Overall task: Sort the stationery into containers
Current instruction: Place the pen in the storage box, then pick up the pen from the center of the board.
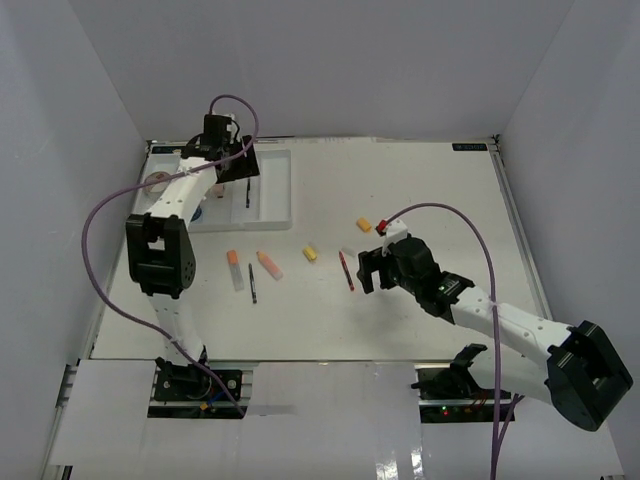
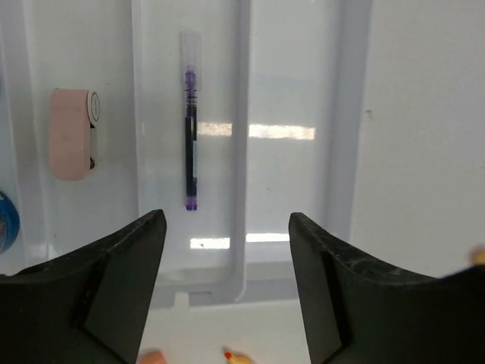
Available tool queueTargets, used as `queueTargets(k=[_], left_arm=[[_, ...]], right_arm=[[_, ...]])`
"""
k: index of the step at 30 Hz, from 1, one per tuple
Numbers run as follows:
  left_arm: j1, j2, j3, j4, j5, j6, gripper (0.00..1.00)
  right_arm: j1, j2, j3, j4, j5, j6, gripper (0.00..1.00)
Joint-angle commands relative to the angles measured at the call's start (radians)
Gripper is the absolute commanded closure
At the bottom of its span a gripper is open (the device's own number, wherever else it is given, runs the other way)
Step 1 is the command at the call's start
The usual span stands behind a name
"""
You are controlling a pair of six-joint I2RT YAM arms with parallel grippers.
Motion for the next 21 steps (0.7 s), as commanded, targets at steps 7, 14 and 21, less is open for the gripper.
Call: queueTargets(k=[7,14,21], left_arm=[[-0.001,-0.634,-0.351,0.048,0.067,-0.122,0.06],[-0.001,-0.941,-0.801,0.224,0.026,-0.136,0.02],[-0.001,-1.039,-0.971,0.283,0.112,-0.154,0.02]], right_arm=[[0.029,0.233,0.202,-0.132,0.015,-0.006,0.05],[0.086,0.411,0.3,-0.176,0.052,0.038,0.17],[0.117,0.531,0.348,-0.179,0.108,0.06,0.33]])
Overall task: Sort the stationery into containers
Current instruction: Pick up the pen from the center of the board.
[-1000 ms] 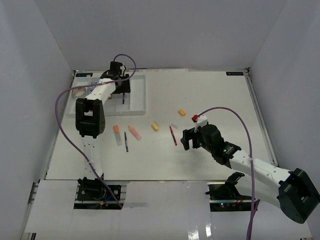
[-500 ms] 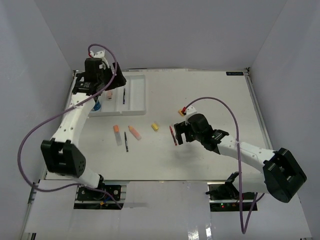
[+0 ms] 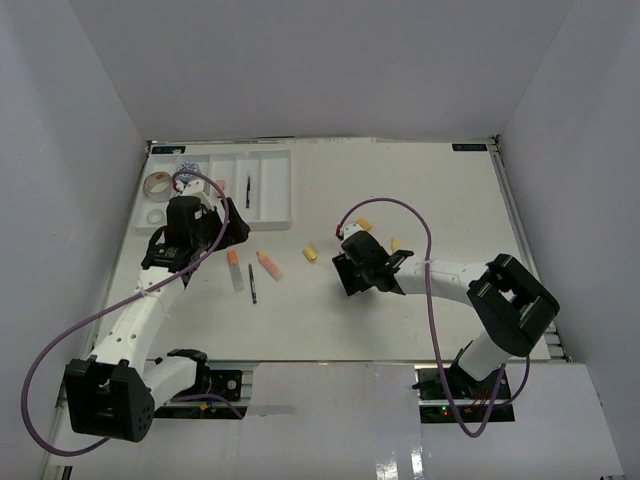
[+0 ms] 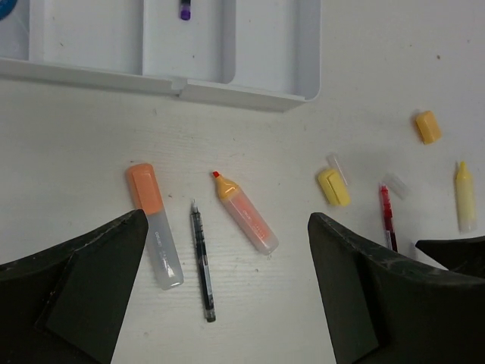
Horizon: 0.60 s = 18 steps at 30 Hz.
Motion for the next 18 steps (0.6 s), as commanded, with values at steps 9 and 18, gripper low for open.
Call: queueTargets(k=[9,18], left_arm=[[0.0,-0.048,-0.038,0.06,0.07,-0.027,0.03],[0.0,-0.044,-0.041,0.069,0.122,-0.034,0.03]], right_arm=[[0.064,0.112,0.109,-0.048,0.12,0.032,0.61],[0.086,0.055,0.085,-0.045,0.109,0.05,0.89]])
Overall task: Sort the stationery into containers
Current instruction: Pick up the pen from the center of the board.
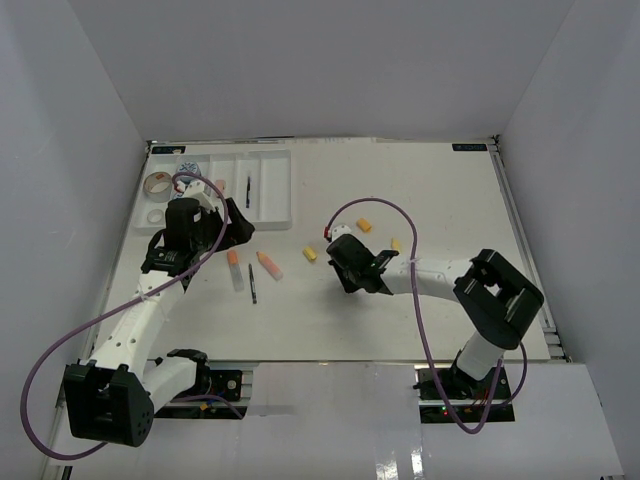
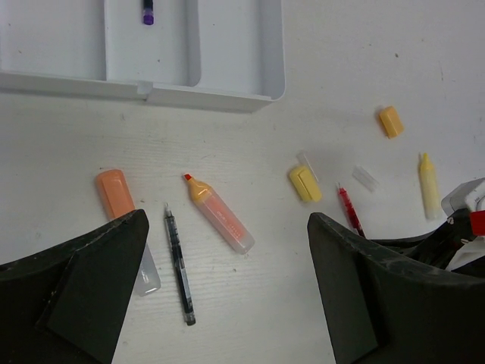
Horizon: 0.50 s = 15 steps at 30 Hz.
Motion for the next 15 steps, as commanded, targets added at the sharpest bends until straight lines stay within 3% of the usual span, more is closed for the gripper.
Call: queueTargets(k=[1,7,11,15], left_arm=[[0.0,-0.009,0.009,0.029,0.058,-0.009,0.03],[0.0,-0.038,-0.011,0.065,0.191,-0.083,0.04],[-0.019,-0.099,-0.023,0.098,0.249,-0.164,0.04],[-0.129,-0.114,-0.018,0.132,0.231,-0.236,0.06]], right_arm=[[0.016,-0.055,0.0,-0.016,0.018,0.017,0.89],[0.042,-0.225,-0.032,0.019,0.011,0.04,0.92],[0.054,-0.394,-0.105,0.17,-0.035,0.049,0.92],[0.059,-0.509,-0.188,0.321,-0.087,0.058,0.92]])
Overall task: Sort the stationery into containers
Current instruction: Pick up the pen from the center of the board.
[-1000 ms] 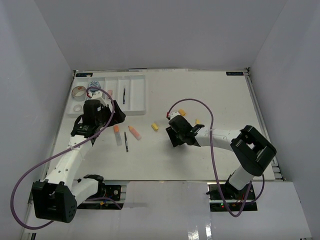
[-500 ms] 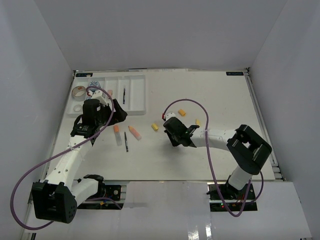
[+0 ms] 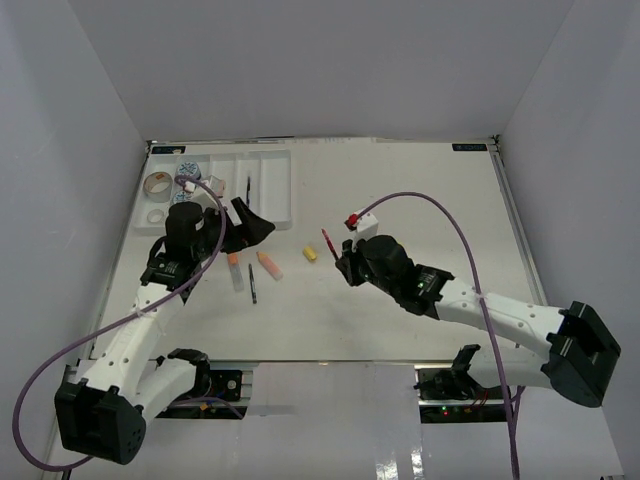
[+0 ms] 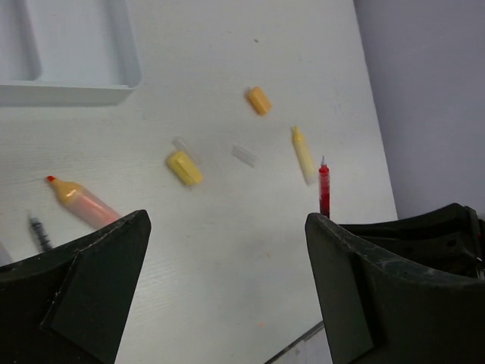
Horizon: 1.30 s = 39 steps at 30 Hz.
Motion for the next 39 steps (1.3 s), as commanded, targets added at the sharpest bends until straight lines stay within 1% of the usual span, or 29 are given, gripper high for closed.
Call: queueTargets(k=[1,2,3,6,11,15,16,20,26,32,39], left_arm=[[-0.101,-0.03,0.002,0.077,-0.002,-0.087,0.06],[-0.135,-0.025,0.002,0.088,-0.025,-0.104,0.06],[-0.2,-0.016,0.004,0.098,-0.05,-0.11,0.07],[-0.302,0.012,-0.001,0.15,-0.11,-0.137,0.08],[-0.417,0.075,-0.004,0.227,-0.188,-0.154,0.09],[-0.477,0.113,-0.001,0.26,-0.229,-0.162,0.12],[-0.486,0.122,0.002,0.299,-0.237,-0.164,0.12],[-0.529,0.164,0.01,0.327,-0.254,-0.165,0.16],[-0.552,0.154,-0.027,0.373,-0.284,-0.182,0.18],[-0.577,0.148,-0.097,0.526,-0.297,-0.22,0.21],[-0.601,0.167,-0.143,0.635,-0.312,-0.231,0.25]], right_arm=[[0.008,-0.083,-0.068,0.196,-0.044,0.022,0.92],[0.008,-0.117,-0.097,0.222,-0.05,0.02,0.92],[0.008,-0.131,-0.111,0.265,-0.056,0.023,0.92],[0.008,-0.171,-0.144,0.322,-0.073,0.039,0.92],[0.008,-0.217,-0.195,0.403,-0.102,0.078,0.92],[0.01,-0.225,-0.218,0.443,-0.119,0.094,0.92],[0.008,-0.226,-0.22,0.454,-0.12,0.097,0.92],[0.008,-0.228,-0.23,0.481,-0.129,0.117,0.92],[0.008,-0.248,-0.26,0.529,-0.105,0.144,0.92],[0.008,-0.249,-0.281,0.584,-0.117,0.169,0.92],[0.008,-0.261,-0.298,0.62,-0.12,0.187,0.92]])
